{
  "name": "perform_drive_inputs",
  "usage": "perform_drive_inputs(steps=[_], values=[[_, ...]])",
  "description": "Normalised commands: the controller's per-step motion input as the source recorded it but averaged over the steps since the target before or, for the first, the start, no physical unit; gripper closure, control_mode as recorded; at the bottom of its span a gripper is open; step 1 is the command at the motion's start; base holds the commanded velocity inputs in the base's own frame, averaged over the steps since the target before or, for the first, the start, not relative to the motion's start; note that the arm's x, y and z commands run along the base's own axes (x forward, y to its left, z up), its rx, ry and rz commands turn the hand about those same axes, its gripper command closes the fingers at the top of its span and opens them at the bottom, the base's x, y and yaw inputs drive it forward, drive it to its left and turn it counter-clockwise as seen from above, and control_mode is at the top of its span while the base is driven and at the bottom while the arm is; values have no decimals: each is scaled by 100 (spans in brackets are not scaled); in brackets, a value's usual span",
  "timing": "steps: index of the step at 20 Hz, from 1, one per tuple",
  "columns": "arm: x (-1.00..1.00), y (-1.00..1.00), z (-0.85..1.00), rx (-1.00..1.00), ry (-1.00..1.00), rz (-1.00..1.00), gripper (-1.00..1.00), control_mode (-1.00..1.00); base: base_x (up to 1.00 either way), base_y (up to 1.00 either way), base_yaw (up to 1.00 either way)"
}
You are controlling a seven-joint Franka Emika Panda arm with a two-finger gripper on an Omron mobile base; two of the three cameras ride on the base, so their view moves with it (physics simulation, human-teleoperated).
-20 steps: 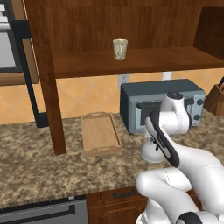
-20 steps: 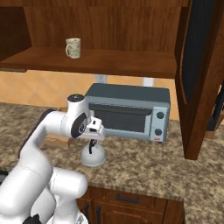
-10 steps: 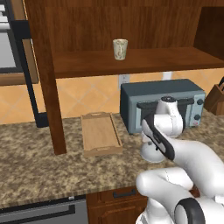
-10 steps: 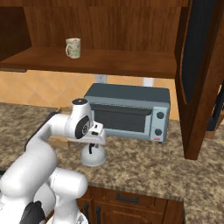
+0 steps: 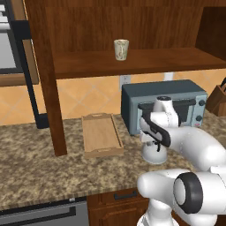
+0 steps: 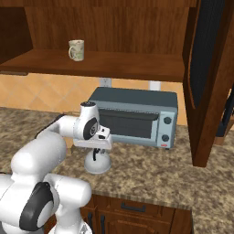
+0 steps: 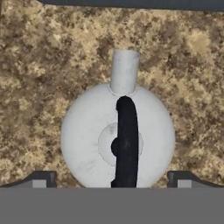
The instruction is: Pick the kettle from the counter and place it on the tray. Then pick the mug from the cabinet and place it on the tray. Then close the cabinet doors.
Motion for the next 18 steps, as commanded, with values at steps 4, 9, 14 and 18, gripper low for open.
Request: perform_drive_inputs(steps=[4, 9, 14, 18], values=[[7, 0, -6, 0, 0, 0, -100, -100, 0, 0, 0], [-19, 5, -3, -2, 0, 0, 100, -100, 0, 0, 0], [-8, 0, -5, -2, 1, 0, 100, -100, 0, 0, 0], [-5, 0, -1, 0, 1, 0, 100, -100, 0, 0, 0]])
